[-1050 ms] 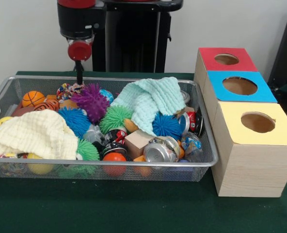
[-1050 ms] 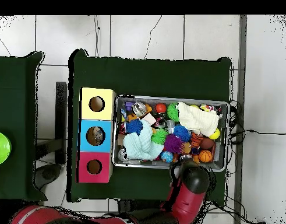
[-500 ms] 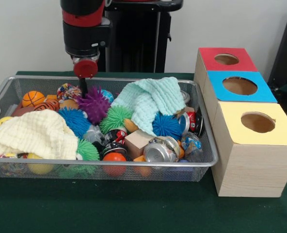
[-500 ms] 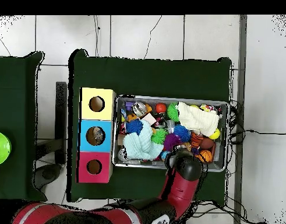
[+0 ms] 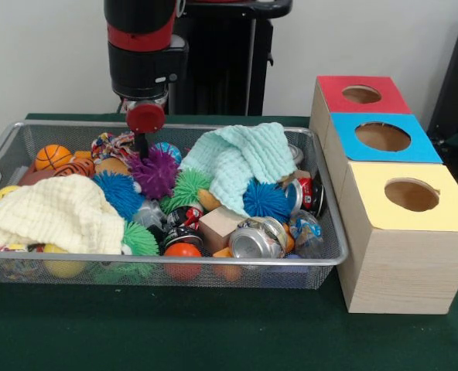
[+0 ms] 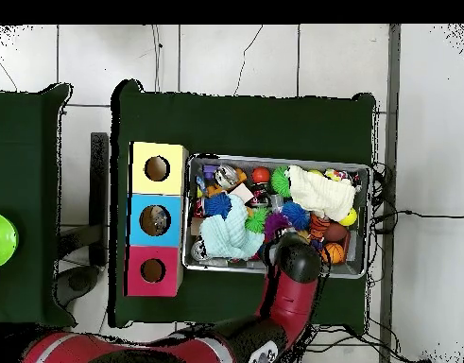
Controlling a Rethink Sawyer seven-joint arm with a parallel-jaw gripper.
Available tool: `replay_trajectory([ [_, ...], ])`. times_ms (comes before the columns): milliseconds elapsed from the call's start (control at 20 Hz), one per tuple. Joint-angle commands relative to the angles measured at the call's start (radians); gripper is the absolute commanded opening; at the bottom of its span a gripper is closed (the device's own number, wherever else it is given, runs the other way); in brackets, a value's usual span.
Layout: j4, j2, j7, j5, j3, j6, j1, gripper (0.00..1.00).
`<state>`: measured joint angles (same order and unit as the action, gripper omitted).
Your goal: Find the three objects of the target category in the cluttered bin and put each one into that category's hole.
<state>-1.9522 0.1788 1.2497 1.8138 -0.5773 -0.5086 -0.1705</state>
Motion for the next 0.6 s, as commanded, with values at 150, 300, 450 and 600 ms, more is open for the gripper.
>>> replay_trajectory([
  [150,0.119,0.046,0.376,-0.143,0.203,0.041,0.043,1.00],
  [300,0.124,0.058,0.432,-0.220,0.193,0.030,0.056,1.00],
  [450,0.132,0.066,0.472,-0.279,0.185,0.019,0.069,1.00],
  [600,0.136,0.075,0.492,-0.318,0.185,0.008,0.084,1.00],
])
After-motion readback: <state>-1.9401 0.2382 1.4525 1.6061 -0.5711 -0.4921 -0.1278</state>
